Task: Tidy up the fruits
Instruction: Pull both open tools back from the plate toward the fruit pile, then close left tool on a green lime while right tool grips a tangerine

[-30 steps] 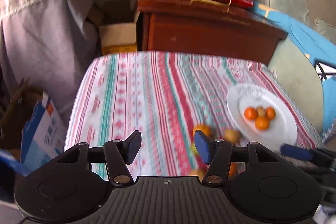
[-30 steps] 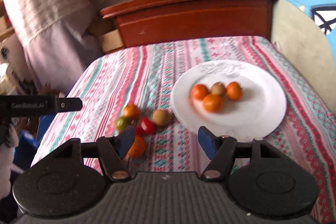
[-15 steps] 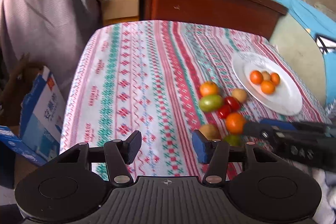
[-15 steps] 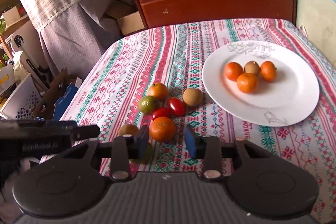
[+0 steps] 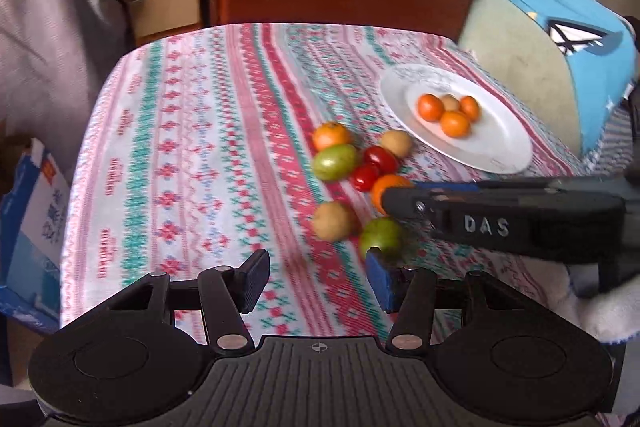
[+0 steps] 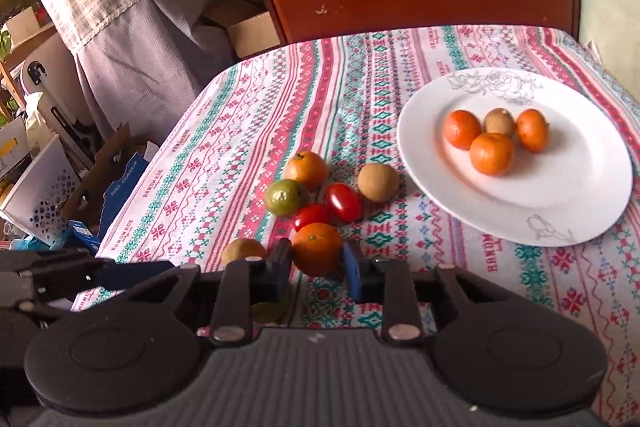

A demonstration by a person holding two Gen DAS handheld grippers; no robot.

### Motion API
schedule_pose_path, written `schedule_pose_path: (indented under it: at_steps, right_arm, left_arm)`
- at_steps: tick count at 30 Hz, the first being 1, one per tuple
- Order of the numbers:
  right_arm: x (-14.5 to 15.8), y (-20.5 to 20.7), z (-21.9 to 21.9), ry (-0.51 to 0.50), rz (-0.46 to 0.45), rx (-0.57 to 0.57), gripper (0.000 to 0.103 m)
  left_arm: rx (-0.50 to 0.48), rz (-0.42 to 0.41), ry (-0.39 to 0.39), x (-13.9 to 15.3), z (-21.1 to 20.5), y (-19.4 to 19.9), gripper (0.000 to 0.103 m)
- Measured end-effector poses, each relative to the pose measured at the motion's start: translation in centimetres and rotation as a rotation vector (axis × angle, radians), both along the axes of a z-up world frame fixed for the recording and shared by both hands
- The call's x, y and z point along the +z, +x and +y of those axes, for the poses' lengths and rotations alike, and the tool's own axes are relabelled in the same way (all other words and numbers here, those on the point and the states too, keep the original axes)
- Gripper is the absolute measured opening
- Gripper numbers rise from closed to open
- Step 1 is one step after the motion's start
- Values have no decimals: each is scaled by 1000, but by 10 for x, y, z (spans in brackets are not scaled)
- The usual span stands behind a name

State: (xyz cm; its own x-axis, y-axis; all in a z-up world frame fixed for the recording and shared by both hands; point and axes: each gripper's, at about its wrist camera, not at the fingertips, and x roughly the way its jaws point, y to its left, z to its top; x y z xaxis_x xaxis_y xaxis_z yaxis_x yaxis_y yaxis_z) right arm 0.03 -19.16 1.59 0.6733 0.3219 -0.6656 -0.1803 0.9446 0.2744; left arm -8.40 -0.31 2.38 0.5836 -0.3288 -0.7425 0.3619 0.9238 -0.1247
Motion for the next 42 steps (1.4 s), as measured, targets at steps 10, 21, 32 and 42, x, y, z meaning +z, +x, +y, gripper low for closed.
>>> schedule_pose_path:
  at_steps: [10, 21, 32, 42]
  right_arm:
    - [9, -12, -37, 3, -3, -83, 24]
    - [6, -15, -39, 11, 1, -70, 28]
    - [4, -25, -32, -22, 18, -19, 35]
    - [2, -25, -31, -13, 33, -7, 30]
  left_arm:
    - [-77, -15, -28, -9, -30, -2, 46]
    - [-71, -55, 36, -15, -45, 1, 34]
    - [-83, -72, 54, -16, -46, 0, 31]
    - [-90, -88, 61, -15, -47, -2, 26]
